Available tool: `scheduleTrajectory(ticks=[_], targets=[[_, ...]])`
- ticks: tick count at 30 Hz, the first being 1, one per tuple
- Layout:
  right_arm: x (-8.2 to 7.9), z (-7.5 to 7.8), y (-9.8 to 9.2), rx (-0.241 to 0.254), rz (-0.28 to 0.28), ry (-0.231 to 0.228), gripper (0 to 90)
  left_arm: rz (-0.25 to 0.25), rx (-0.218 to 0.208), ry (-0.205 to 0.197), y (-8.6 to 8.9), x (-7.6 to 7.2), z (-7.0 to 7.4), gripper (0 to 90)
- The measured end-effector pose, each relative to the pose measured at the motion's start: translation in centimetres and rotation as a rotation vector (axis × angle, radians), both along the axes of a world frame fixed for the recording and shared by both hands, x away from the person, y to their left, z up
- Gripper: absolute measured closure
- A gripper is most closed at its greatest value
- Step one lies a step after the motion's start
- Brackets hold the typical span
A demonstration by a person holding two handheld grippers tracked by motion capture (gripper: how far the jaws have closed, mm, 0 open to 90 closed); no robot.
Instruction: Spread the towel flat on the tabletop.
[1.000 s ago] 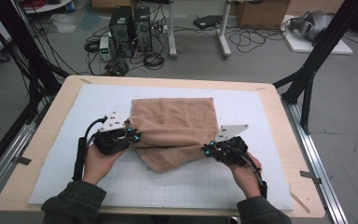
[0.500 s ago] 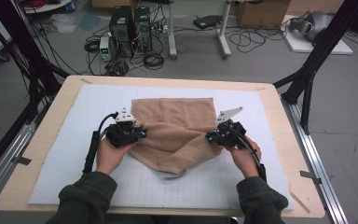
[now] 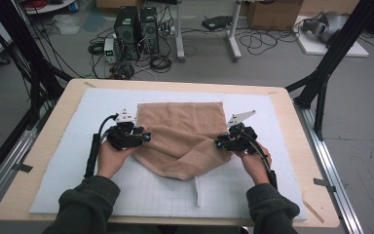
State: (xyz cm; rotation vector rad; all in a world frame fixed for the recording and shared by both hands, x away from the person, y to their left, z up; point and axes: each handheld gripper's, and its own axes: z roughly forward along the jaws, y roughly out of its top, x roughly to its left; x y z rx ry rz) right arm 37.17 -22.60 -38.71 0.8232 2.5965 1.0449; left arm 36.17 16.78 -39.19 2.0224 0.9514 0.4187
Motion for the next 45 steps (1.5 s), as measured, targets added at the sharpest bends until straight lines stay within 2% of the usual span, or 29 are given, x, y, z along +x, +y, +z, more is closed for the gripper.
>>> scheduleTrajectory(ticks=[4, 8, 11, 14, 15, 17, 19, 20, 23, 26, 31, 34, 37, 39, 42, 45], targets=[[-2.6, 1.5, -0.7, 0.042, 0.006, -0.06, 67.5, -0.035, 0.009, -0.038, 0.8, -2.3, 0.8, 56.7], [-4.7, 1.9, -0.8, 0.078, 0.027, -0.092, 65.9, -0.091, 0.038, -0.062, 0.9, -4.4, 0.4, 60.7], [-5.9, 1.1, 0.1, 0.056, 0.072, -0.077, 63.9, -0.136, 0.056, -0.038, 0.4, -4.7, -0.5, 66.1], [-6.4, -0.1, 1.3, 0.033, 0.103, -0.049, 60.8, -0.159, 0.065, 0.006, -0.4, -4.1, -1.7, 67.9], [-6.4, -0.6, 1.7, 0.025, 0.112, -0.041, 59.8, -0.166, 0.07, 0.021, -0.7, -3.8, -2.1, 67.7], [-6.2, -1.8, 2.6, -0.002, 0.122, -0.024, 57.9, -0.172, 0.107, 0.04, -1.2, -3.3, -2.9, 66.1], [-5.8, -2.7, 3.3, -0.019, 0.119, -0.009, 55.4, -0.181, 0.124, 0.088, -1.7, -2.7, -3.9, 65.3], [-5.4, -3.3, 3.6, -0.038, 0.119, -0.004, 54.4, -0.183, 0.138, 0.097, -1.8, -2.5, -4.2, 66.6], [-4.8, -4.4, 4.4, -0.06, 0.109, 0.01, 55.3, -0.179, 0.137, 0.08, -2.0, -2.6, -4.5, 69.7], [-4.5, -4.6, 4.8, -0.059, 0.11, 0.01, 60.8, -0.177, 0.149, 0.07, -2.1, -2.8, -4.5, 73.6], [-4.4, -4.5, 4.8, -0.061, 0.127, 0.013, 79.1, -0.192, 0.169, 0.054, -2.5, -3.2, -4.5, 84.4], [-4.4, -4.4, 4.5, -0.044, 0.136, 0.026, 83.7, -0.196, 0.164, 0.059, -2.4, -3.3, -4.4, 86.0], [-4.4, -4.1, 3.8, -0.006, 0.152, 0.038, 84.9, -0.196, 0.152, 0.055, -2.1, -3.6, -3.9, 86.4], [-4.5, -3.8, 3.1, 0.019, 0.161, 0.049, 85.0, -0.204, 0.132, 0.042, -1.8, -4.1, -3.3, 86.5], [-4.8, -3.1, 2.3, 0.03, 0.17, 0.05, 84.9, -0.208, 0.099, 0.022, -1.4, -5.2, -2.5, 86.6], [-5.3, -2.2, 1.3, 0.038, 0.169, 0.04, 84.9, -0.216, 0.047, 0.006, -0.8, -6.7, -1.9, 86.6]])
